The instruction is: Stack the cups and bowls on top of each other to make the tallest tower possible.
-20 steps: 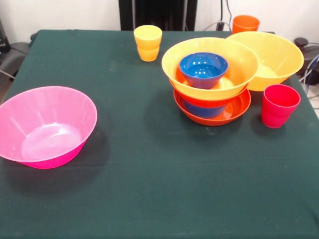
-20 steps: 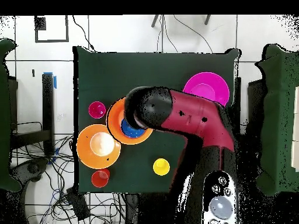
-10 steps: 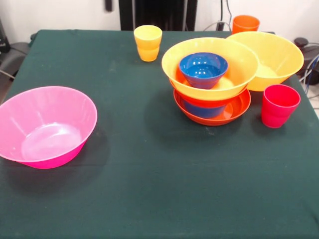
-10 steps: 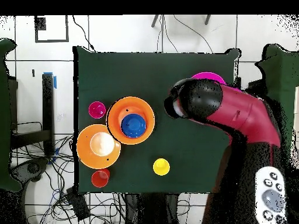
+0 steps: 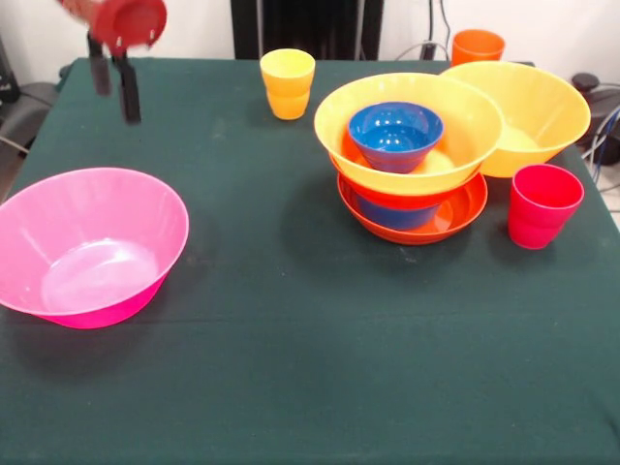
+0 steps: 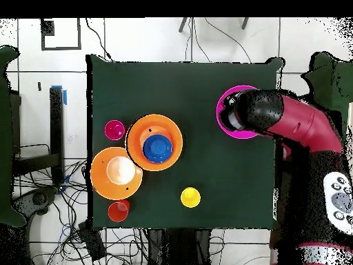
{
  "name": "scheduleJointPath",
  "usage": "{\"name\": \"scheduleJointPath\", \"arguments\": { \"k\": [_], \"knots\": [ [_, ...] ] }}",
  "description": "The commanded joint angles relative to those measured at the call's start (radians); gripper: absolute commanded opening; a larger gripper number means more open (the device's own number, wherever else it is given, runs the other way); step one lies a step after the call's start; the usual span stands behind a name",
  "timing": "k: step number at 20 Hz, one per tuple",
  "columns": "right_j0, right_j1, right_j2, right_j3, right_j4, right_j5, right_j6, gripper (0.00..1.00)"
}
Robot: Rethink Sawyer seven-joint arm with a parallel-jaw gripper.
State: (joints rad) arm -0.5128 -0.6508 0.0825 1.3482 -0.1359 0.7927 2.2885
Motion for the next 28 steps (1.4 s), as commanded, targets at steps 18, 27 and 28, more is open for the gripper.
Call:
{"name": "scheduleJointPath", "arguments": {
  "k": [18, 27, 28],
  "knots": [
    [-0.063, 0.212, 0.323, -0.186, -0.139, -0.004, -0.463, 1.00],
    [-0.086, 0.216, 0.367, -0.208, -0.157, 0.016, -0.513, 1.00],
    [-0.086, 0.218, 0.369, -0.212, -0.163, 0.019, -0.519, 1.00]
  ]
}}
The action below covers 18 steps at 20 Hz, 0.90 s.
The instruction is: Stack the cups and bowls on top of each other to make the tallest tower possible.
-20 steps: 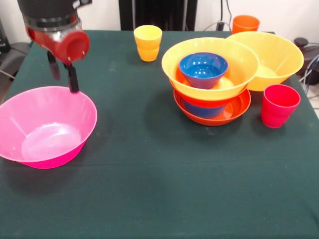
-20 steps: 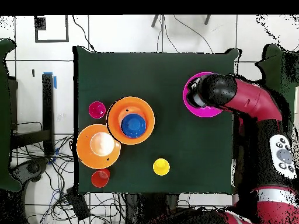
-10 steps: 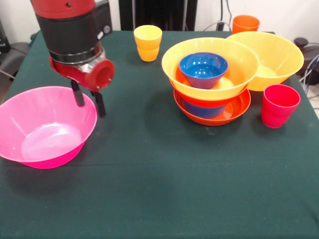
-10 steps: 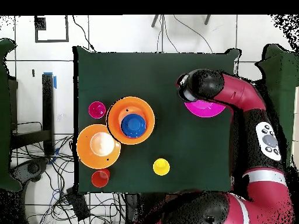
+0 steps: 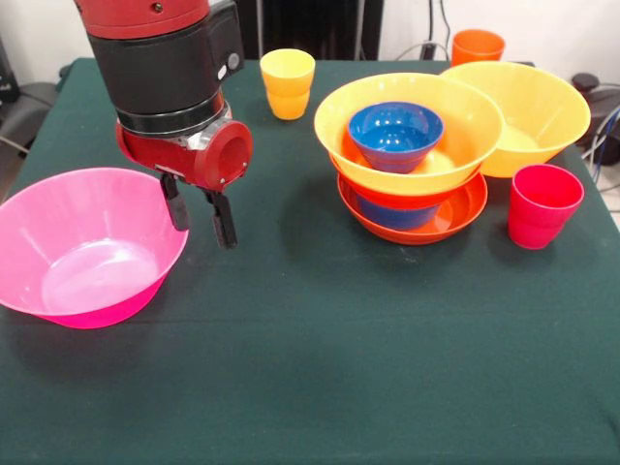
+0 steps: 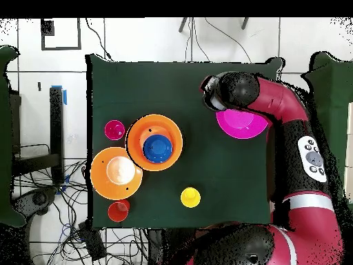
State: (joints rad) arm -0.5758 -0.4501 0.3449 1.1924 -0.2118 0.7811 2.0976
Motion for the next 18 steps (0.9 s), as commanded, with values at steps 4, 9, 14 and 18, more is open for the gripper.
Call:
{"name": "scheduleJointPath", "arguments": {
  "k": [4, 9, 14, 18],
  "knots": [
    [-0.023, 0.035, 0.111, -0.096, -0.112, 0.062, -0.369, 1.00],
    [-0.034, 0.069, 0.155, -0.150, -0.142, 0.135, -0.495, 1.00],
    [-0.042, 0.080, 0.171, -0.148, -0.161, 0.191, -0.580, 1.00],
    [-0.051, 0.098, 0.172, -0.110, -0.172, 0.161, -0.598, 1.00]
  ]
}}
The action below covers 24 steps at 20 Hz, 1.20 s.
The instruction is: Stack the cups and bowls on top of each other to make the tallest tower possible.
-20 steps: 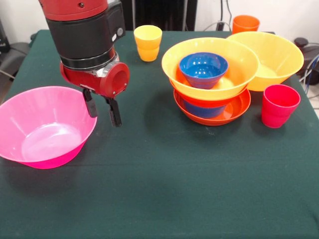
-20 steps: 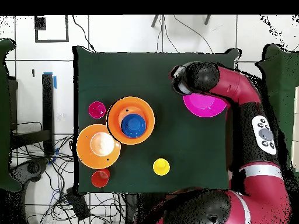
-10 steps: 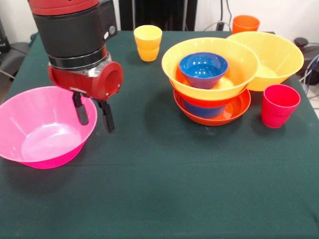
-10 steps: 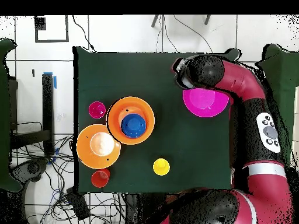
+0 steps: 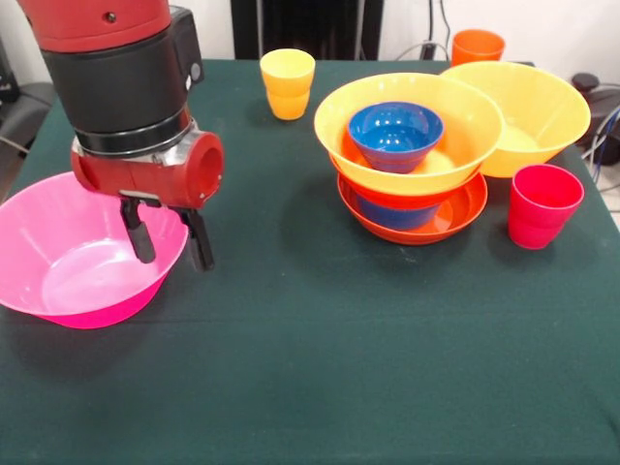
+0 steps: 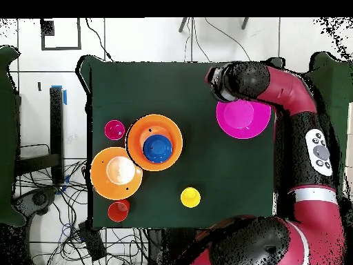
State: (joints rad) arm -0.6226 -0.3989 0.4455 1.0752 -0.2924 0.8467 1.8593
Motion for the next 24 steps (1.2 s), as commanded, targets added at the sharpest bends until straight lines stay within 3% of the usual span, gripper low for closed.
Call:
{"name": "scheduleJointPath", "arguments": {
  "k": [1, 9, 24],
  "knots": [
    [-0.006, 0.047, 0.070, 0.021, -0.091, 0.087, -0.360, 1.00],
    [0.028, 0.056, 0.020, 0.046, -0.110, 0.173, -0.394, 1.00],
    [0.041, 0.061, 0.029, -0.017, -0.187, 0.288, -0.423, 1.00]
  ]
}}
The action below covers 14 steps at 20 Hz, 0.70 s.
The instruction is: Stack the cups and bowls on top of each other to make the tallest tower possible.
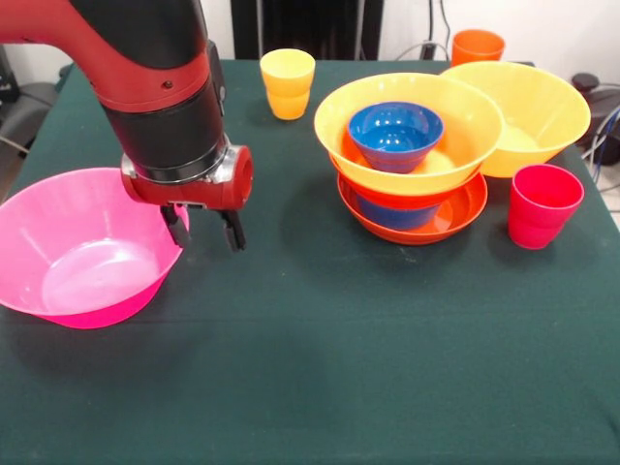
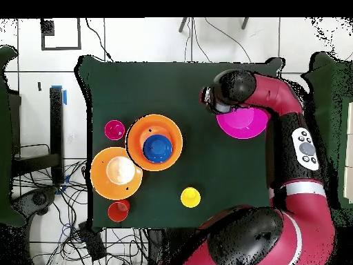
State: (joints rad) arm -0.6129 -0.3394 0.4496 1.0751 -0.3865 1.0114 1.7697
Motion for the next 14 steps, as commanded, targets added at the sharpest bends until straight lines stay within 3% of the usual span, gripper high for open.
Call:
{"name": "scheduleJointPath", "arguments": {
  "k": [1, 14],
  "knots": [
    [0.035, 0.006, 0.027, -0.029, -0.097, 0.128, -0.332, 1.00],
    [0.032, -0.014, 0.033, -0.058, -0.127, 0.184, -0.329, 1.00]
  ]
}}
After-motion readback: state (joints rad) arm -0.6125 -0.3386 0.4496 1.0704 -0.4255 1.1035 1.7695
